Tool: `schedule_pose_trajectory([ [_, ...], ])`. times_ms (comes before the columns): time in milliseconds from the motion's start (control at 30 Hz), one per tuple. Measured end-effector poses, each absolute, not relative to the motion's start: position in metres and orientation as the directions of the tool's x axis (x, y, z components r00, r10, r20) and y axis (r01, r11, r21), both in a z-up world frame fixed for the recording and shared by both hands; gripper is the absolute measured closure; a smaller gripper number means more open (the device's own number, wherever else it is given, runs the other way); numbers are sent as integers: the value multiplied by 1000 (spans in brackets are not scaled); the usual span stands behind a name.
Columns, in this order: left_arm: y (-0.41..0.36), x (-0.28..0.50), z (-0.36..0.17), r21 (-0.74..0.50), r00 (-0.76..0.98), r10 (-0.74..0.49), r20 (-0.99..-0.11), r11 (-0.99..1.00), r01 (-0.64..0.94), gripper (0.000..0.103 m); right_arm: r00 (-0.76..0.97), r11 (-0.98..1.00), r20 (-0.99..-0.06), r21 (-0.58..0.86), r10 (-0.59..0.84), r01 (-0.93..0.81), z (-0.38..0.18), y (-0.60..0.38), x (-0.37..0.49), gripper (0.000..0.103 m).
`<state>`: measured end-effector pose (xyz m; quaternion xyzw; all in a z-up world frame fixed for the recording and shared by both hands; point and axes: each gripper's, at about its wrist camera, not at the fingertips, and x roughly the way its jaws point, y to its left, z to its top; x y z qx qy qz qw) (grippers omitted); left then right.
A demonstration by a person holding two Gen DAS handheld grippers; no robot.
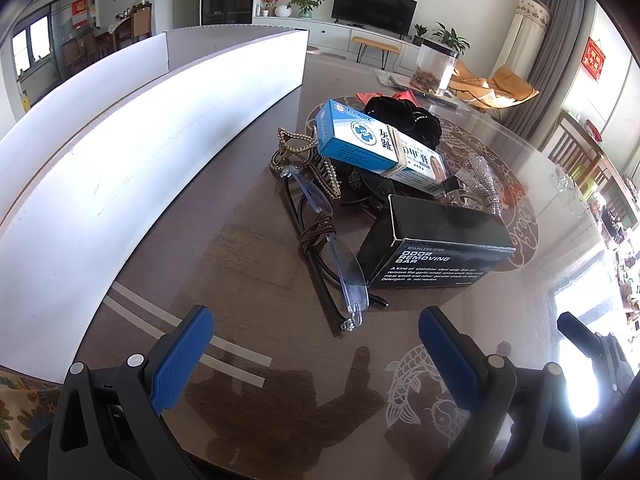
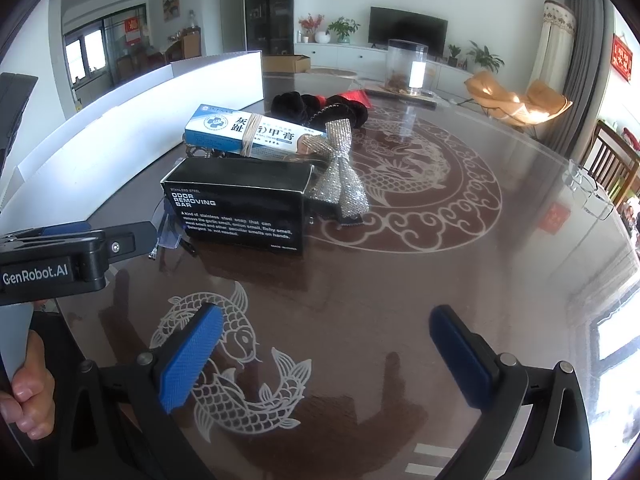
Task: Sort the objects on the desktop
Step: 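Lower the left tool onto the clear safety glasses and close on them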
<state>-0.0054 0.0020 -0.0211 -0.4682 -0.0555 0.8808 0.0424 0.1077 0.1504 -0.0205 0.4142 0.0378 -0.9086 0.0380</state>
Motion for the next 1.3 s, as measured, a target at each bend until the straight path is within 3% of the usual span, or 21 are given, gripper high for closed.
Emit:
schedule_pose_trajectory([
  [900, 15, -22, -43, -79, -442, 90, -892, -996, -43, 0, -578, -989, -815, -50, -42, 142, -37, 141, 82, 0],
  [1300, -1, -31, -48, -67, -431, 38, -901, -996, 53, 0, -532, -973, -839, -10, -118, 231, -51, 124, 39, 0],
])
